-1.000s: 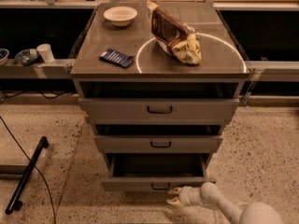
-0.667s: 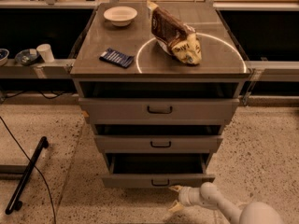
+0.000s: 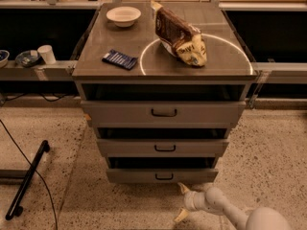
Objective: Close bottom drawer
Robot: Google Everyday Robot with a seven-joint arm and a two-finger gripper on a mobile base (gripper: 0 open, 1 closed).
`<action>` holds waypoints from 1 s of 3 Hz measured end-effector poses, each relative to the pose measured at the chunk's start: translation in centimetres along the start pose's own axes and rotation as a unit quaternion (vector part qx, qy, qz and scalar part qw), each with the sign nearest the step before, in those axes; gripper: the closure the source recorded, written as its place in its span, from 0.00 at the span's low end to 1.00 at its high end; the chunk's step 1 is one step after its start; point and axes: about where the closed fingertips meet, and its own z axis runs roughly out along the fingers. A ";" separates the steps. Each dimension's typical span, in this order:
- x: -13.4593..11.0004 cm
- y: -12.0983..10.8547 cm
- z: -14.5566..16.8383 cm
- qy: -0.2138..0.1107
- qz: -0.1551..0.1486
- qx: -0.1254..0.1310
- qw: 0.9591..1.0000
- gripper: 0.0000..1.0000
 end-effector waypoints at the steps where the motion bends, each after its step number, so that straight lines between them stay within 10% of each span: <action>1: -0.4 -1.1 -0.6 -0.004 -0.008 0.016 1.000 0.03; 3: -1.7 -3.2 -0.9 -0.003 -0.031 0.027 0.999 0.00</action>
Offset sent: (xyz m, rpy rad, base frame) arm 0.0333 -0.0097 0.0291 -0.0371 -0.1057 0.0032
